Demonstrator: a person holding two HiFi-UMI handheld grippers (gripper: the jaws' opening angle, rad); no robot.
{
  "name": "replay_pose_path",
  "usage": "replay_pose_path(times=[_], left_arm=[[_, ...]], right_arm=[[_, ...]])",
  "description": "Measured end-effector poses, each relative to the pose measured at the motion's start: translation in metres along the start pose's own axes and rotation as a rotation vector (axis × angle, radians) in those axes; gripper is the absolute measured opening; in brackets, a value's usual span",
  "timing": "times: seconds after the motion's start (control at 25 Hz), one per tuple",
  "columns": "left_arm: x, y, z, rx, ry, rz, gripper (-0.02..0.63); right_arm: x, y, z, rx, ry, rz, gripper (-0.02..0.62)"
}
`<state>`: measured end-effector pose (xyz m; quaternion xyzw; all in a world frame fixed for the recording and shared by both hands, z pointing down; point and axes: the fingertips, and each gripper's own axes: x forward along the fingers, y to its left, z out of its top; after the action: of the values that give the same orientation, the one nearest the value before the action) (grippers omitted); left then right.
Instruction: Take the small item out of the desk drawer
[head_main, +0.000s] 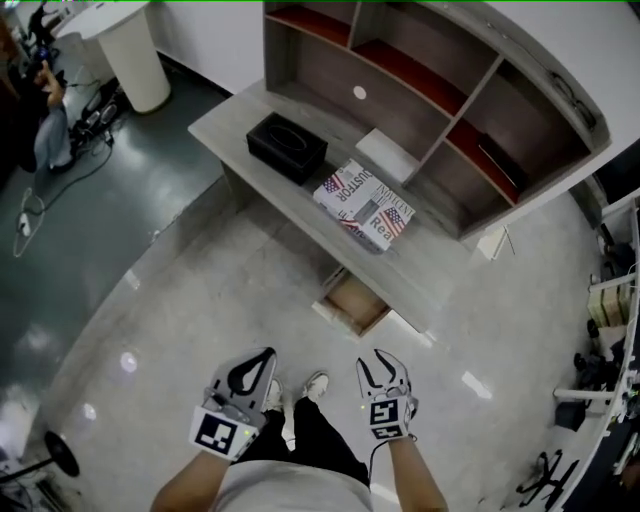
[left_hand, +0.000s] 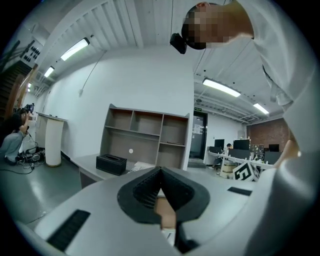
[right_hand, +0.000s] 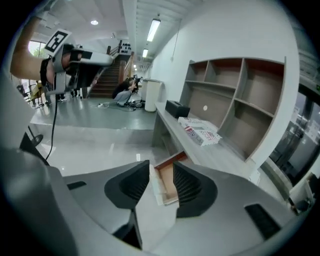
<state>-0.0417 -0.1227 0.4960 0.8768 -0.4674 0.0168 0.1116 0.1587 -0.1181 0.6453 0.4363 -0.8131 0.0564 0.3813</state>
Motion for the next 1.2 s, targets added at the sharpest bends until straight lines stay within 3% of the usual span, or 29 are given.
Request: replay_pose_path(times=[0.24,0.44,0.68,0.92,0.96,1.12,1.2], left_arm=[[-0.003,0.022,-0.035,-0.028,0.066,0.066,0.018],[-0.021,0.031,-0.063,-0.063,0.131,0.13,0.018],[-0.028,0.032,-0.087,-0.089,0.171,0.162,0.018],[-0.036,0.029,-0.082,-0.089,0.172,0.186,0.018],[-0.037,0.03,-0.081,-0.09,0.171,0.191,0.018],[-0.044,0.03,-0.084,-0.087,0.177,0.202,0.018],[-0.045,0.029,-0.08,-0.084,0.168,0.204,0.018]], right_arm=[[0.086,0.02,-0.058,-0.119,0.147,0.09,0.202],[0.139,0.036,-0.105,-0.194,0.273,0.16,0.279],[0.183,0.047,-0.137,-0.294,0.367,0.25,0.284],[0.184,0.047,-0.148,-0.302,0.406,0.271,0.282],[0.185,0.046,-0.147,-0.306,0.403,0.268,0.275],[0.188,0.041,-0.144,-0.321,0.402,0.238,0.05],[0.186,0.038,-0.141,-0.294,0.403,0.227,0.029]])
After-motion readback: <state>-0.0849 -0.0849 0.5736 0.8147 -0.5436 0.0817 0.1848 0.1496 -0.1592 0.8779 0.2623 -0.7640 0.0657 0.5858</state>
